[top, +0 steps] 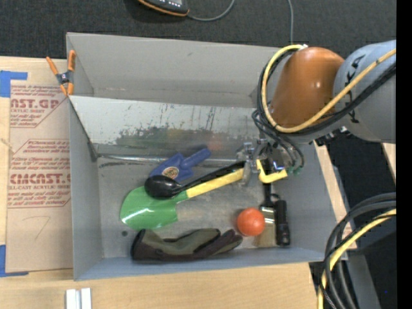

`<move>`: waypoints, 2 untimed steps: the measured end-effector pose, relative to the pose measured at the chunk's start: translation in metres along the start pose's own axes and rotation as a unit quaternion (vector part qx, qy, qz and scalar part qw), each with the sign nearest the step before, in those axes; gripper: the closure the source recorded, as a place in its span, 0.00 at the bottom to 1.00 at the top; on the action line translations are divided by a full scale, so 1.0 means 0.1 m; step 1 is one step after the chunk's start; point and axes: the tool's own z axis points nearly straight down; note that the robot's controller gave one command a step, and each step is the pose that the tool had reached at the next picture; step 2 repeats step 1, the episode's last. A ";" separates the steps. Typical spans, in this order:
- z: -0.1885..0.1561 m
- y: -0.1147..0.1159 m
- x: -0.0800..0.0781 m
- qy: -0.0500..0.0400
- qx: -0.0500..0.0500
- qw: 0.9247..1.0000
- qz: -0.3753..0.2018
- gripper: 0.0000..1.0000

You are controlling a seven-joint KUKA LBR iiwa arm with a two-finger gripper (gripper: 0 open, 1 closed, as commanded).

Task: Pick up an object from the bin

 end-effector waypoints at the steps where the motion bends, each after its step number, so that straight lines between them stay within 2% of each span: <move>1: -0.08 0.00 0.00 0.000 0.000 1.000 0.000 1.00; 2: -0.08 0.00 0.00 0.000 0.000 1.000 0.000 1.00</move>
Offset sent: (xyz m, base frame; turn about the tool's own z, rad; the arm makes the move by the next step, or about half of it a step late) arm -0.0002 0.0000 0.0212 -0.0001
